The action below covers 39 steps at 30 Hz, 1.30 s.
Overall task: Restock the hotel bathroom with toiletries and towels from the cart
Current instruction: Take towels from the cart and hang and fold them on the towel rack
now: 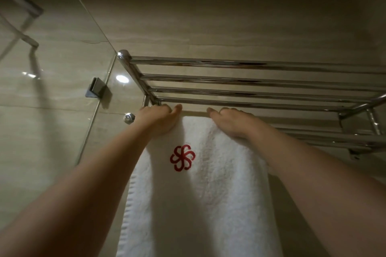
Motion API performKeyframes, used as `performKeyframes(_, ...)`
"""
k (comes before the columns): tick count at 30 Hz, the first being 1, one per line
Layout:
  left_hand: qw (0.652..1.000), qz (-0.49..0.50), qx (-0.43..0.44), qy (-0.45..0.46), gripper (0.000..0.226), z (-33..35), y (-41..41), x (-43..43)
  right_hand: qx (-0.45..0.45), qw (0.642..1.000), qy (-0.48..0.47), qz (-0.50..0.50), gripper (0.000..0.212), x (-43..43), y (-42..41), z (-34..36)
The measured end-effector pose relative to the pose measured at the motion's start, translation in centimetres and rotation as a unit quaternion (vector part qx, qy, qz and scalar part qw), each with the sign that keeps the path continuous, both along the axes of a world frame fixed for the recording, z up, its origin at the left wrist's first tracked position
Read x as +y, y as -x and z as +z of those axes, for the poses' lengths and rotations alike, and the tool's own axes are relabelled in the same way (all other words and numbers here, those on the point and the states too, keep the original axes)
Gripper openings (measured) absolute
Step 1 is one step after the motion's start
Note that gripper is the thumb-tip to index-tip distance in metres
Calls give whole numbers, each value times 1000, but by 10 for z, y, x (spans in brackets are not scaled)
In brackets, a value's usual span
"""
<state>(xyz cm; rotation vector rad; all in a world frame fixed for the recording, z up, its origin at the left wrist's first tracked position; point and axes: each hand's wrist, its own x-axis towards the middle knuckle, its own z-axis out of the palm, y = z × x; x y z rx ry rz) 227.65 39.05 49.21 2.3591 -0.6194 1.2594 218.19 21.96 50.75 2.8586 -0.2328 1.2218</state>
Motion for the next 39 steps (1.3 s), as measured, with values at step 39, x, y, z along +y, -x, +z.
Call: performKeyframes(39,788,-382,53,479,26,-59,46,50,-186,928,-205,251,28,-11,76,-39)
